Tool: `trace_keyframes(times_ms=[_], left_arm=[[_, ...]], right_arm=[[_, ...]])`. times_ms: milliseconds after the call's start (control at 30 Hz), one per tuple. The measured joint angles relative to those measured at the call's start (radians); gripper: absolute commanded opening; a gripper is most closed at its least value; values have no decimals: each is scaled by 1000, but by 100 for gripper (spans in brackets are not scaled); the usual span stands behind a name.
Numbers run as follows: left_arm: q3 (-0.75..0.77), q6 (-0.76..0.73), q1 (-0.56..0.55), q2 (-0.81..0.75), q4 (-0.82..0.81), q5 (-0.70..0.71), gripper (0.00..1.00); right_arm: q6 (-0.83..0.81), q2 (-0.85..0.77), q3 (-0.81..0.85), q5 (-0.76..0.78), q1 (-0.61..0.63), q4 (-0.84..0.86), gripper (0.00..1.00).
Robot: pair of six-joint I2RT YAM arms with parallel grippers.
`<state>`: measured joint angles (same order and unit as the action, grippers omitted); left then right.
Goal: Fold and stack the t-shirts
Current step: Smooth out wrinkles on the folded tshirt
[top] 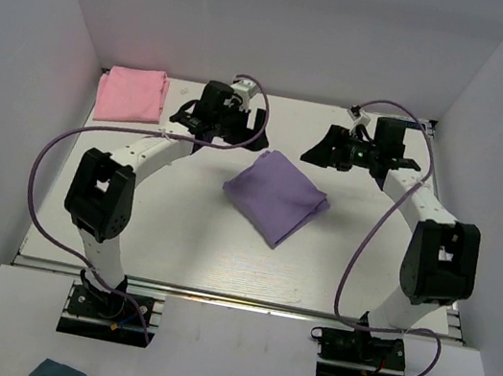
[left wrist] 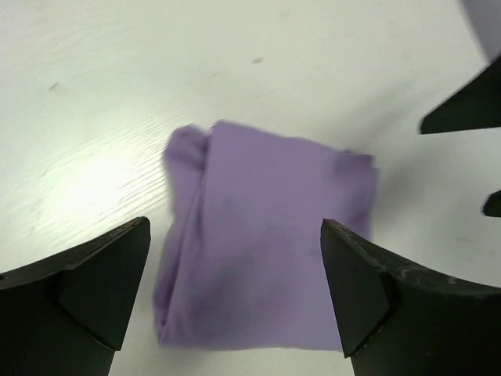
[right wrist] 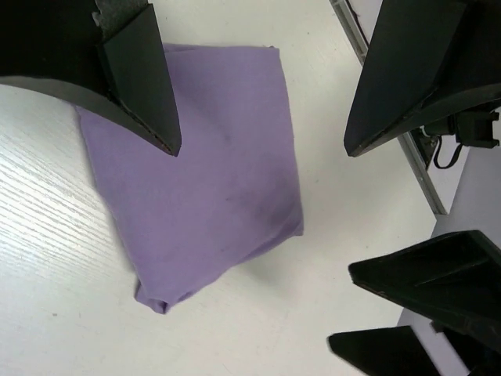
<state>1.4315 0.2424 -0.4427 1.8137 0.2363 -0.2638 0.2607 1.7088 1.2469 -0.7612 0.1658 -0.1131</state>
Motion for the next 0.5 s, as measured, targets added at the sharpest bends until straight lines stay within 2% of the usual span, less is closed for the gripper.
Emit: trace_keyframes(times_ms=[133, 267, 500], left_arm=[[59, -29, -6, 44, -48, -187, 100], [74, -49, -13, 158, -64, -341, 100], [53, -73, -13, 349, -40, -439, 100]], right_arm=[[9, -119, -65, 25, -4, 19, 90], [18, -183, -133, 53, -12, 28, 90], [21, -190, -179, 74, -36, 10, 90]])
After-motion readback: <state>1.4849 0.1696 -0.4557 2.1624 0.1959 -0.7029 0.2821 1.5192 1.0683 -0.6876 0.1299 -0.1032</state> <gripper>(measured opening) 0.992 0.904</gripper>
